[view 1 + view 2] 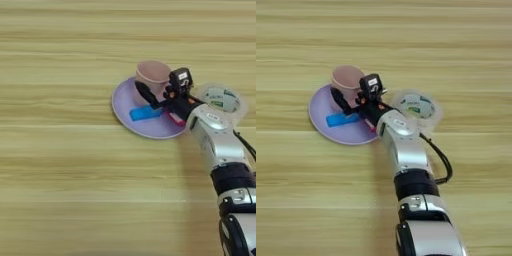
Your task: Move the objects on the table
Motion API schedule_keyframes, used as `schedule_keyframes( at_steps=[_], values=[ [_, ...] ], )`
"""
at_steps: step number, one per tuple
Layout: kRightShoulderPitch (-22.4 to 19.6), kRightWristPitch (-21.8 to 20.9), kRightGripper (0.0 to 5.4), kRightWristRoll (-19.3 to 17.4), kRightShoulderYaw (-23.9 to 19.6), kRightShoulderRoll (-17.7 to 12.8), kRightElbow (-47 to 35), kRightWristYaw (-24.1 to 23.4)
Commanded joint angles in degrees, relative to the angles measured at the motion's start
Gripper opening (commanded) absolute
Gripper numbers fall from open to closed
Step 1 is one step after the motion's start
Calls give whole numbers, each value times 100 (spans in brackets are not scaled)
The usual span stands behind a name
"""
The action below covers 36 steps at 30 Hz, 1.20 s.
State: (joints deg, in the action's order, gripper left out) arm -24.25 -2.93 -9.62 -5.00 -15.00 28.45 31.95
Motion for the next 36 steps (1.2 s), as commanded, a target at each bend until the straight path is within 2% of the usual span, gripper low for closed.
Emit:
schedule_keyframes(
  at_steps=[1,9,13,19,26,31,36],
  values=[
    [-325,-26,445,-87,-56,-101,-727,-70],
    [-33,306,445,-108,114,-7,-1651,-78],
    [174,745,444,-256,311,120,-2284,-19],
    [425,1271,444,-242,764,349,-2959,33],
    [564,1519,444,-186,1133,608,-2913,44],
    [641,1468,444,-33,1392,726,-2676,59],
    [621,1345,444,49,1474,766,-2428,71]
  ],
)
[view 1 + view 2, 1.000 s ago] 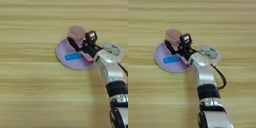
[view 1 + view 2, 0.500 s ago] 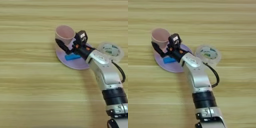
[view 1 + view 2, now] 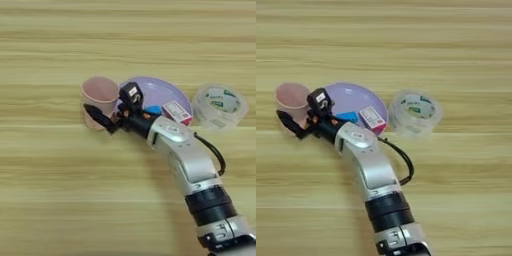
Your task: Move the objects on the table
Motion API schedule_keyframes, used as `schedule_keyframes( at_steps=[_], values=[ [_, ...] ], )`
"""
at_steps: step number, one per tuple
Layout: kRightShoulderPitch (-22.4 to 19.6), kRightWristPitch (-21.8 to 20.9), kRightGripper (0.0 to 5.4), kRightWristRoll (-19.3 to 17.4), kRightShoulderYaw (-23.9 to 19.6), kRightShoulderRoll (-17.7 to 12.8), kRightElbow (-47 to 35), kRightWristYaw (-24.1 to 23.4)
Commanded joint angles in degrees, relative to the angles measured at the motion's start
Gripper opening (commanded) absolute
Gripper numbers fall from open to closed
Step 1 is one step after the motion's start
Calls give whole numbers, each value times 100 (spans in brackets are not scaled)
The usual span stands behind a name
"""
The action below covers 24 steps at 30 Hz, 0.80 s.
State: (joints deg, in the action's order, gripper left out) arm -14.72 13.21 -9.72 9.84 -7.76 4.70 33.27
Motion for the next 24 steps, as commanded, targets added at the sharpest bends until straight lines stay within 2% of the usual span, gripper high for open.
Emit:
schedule_keyframes(
  at_steps=[1,16,19,22,24],
  values=[
    [-344,-305,444,84,-7,41,15,-66],
    [-305,-670,444,321,163,51,472,-57],
    [-310,-772,506,392,166,55,534,-115],
    [-334,-817,536,433,152,84,606,-133],
    [-329,-843,536,463,162,94,625,-138]
  ],
)
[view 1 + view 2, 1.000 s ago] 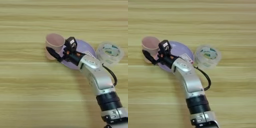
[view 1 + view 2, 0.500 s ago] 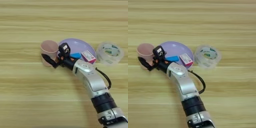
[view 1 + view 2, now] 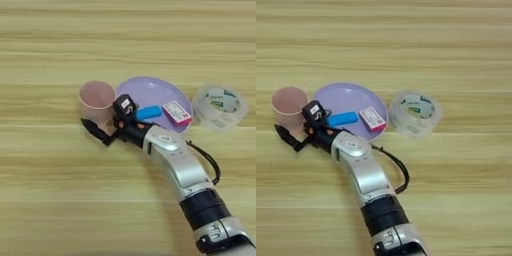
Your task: Move the objects on the table
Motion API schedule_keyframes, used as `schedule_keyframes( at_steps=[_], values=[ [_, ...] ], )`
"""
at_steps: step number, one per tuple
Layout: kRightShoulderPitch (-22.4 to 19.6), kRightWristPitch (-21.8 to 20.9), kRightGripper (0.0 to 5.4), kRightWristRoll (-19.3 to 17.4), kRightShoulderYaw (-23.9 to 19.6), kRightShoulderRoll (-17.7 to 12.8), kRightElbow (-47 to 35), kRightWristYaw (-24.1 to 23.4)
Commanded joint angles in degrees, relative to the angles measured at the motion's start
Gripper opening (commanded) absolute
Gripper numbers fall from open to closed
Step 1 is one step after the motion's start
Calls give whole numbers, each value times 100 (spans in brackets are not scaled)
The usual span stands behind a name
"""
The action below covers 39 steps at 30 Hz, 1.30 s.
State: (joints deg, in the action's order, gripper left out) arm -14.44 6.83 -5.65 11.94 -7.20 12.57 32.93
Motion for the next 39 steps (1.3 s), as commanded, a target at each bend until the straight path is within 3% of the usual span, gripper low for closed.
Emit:
schedule_keyframes(
  at_steps=[1,7,16,30,39],
  values=[
    [-341,-220,536,74,-35,35,-176,-100],
    [-259,-261,536,142,-76,20,-315,-129],
    [-111,-102,536,71,-487,-129,-537,-348],
    [184,33,536,54,-504,-242,-813,-275],
    [725,307,536,-163,-1204,-701,-2114,-423]
  ],
)
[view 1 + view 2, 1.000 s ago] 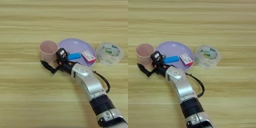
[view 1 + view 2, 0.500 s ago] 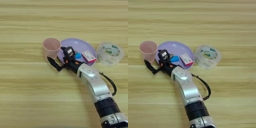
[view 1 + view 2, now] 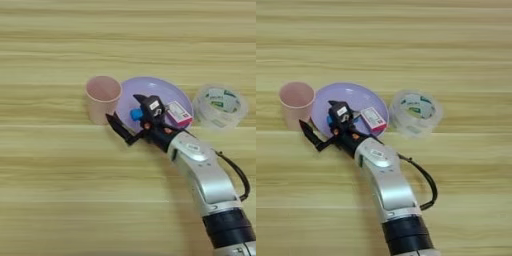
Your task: Move the objects on the table
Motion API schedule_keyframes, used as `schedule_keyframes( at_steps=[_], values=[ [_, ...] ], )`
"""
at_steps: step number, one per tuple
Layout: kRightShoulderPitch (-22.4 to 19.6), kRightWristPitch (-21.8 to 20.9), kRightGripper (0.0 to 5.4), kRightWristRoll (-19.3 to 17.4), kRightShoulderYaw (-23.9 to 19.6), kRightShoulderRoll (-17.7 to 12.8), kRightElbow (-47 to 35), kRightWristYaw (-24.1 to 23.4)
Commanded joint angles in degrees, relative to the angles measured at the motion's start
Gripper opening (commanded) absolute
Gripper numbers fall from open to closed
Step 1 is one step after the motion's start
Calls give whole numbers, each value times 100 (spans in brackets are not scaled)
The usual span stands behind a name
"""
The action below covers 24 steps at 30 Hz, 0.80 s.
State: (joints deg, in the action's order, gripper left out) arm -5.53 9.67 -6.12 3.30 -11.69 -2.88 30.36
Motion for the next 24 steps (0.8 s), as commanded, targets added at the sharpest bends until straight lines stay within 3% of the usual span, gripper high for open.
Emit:
schedule_keyframes(
  at_steps=[1,7,13,24],
  values=[
    [-132,60,536,-108,-424,-313,-622,-187],
    [50,188,536,-12,-703,-568,-721,-326],
    [-124,389,536,271,-1060,-780,-317,-815],
    [-270,535,536,453,-989,-831,163,-937]
  ],
)
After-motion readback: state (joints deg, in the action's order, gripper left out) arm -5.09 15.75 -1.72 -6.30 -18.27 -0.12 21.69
